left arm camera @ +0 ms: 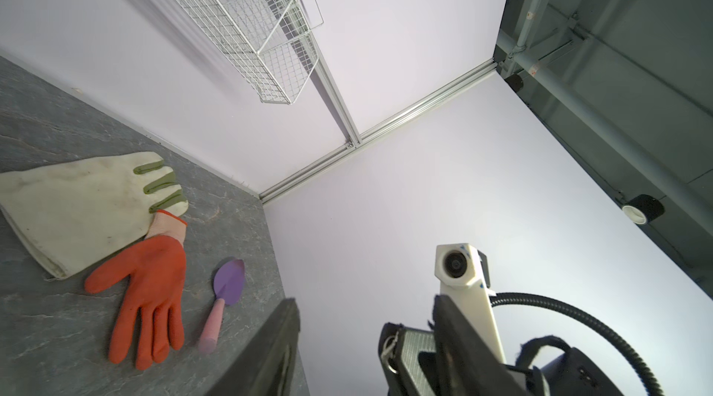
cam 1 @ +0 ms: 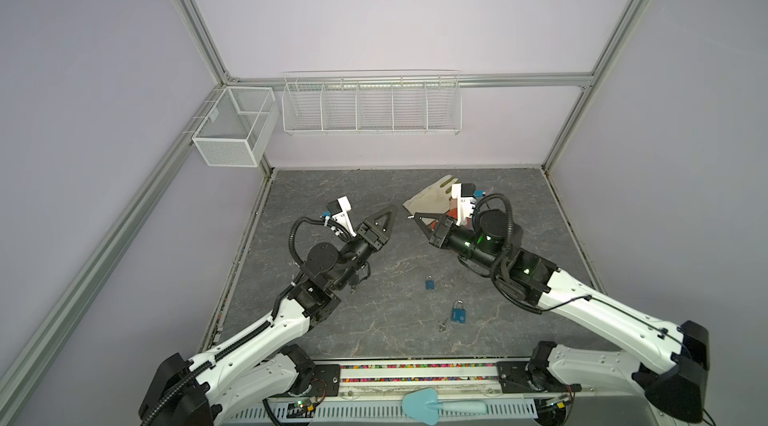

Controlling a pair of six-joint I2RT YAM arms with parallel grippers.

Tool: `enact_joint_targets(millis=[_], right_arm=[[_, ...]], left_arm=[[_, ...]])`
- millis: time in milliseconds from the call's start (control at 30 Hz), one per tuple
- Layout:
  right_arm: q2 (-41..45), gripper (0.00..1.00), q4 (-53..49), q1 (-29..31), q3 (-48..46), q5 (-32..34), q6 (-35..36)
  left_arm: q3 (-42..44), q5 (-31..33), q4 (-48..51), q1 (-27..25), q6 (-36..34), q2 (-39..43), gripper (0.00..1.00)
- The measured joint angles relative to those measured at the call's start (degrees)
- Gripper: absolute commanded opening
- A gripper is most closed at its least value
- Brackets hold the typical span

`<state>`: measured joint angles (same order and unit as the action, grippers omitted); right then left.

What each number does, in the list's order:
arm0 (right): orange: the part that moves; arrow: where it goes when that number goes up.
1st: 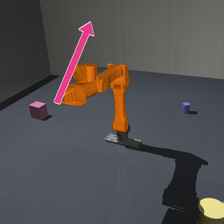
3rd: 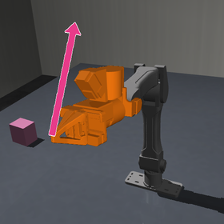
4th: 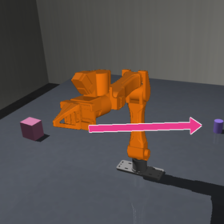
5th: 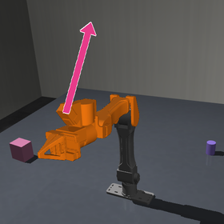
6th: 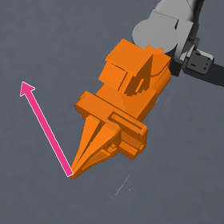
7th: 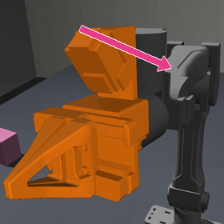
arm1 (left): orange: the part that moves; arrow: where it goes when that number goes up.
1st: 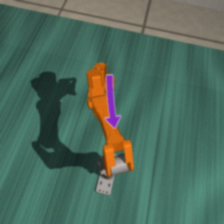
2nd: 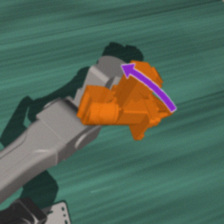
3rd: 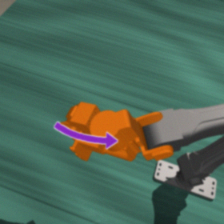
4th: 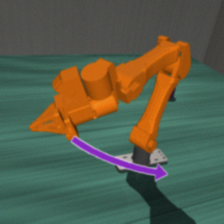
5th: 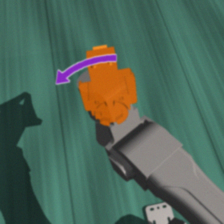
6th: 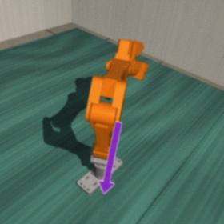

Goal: Unlock with the key

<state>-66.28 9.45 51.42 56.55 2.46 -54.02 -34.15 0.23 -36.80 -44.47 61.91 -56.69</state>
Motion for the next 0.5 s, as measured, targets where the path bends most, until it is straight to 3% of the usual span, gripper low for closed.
enact_joint_targets(millis=[500], right_arm=[[-4.0, 0.07, 5.4, 1.7, 0.5, 2.2, -3.6]], left_arm=[[0.0, 0.4, -5.3, -1.8, 3.8, -2.6, 0.41]])
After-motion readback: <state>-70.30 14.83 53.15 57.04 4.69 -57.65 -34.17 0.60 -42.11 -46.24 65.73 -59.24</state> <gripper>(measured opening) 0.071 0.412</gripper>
